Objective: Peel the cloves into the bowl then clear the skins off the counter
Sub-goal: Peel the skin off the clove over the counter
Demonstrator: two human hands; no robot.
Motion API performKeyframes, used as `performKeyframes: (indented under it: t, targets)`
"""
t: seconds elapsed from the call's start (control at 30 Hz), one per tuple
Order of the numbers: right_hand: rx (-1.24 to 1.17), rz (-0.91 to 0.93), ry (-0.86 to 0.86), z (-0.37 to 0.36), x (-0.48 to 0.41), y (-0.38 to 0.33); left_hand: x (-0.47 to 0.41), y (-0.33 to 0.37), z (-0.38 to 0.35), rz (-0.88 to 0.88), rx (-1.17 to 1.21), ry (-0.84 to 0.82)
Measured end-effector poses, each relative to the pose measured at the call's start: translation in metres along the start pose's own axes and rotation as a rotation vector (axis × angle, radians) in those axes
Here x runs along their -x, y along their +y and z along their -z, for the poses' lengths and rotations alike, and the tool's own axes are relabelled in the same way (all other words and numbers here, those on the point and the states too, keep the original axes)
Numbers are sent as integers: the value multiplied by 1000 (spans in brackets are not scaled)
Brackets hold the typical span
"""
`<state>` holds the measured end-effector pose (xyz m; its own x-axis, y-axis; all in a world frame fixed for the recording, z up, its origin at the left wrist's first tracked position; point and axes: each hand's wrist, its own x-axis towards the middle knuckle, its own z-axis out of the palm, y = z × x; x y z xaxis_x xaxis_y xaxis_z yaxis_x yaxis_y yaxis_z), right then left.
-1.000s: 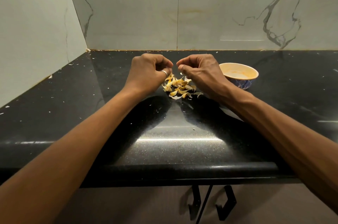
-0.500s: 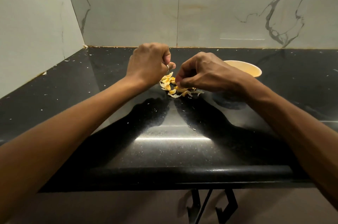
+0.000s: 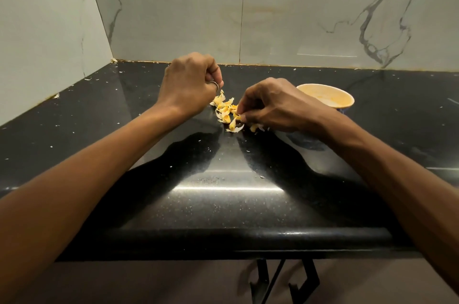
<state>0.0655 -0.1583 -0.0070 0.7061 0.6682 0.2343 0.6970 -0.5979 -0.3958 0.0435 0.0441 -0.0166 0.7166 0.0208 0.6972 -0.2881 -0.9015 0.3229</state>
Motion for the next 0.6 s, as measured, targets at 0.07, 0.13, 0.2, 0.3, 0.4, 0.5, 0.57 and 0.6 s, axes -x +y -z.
performKeyframes:
  t: [0.07,0.13,0.2,0.3,0.4,0.5,0.57,0.6]
  targets:
    - [-45,8,53,3,-2,0,-2,0,0,-6,22,13]
    - [-87,21,84,5,-5,0,-2,1,1,-13,41,-6]
    - [-137,10,71,7,-8,-2,-1,0,1,-13,86,-35]
    - [-256,-31,36,12,-16,-6,0,2,3,51,183,-67]
    - [-360,-70,45,10,-24,-6,0,4,5,108,244,-132]
    - [-460,-107,92,1,-22,-4,0,3,4,157,308,-235]
    - [-498,-128,93,-3,-18,-2,0,2,5,164,332,-311]
    - [-513,-128,84,-5,-15,-1,1,2,6,164,344,-347]
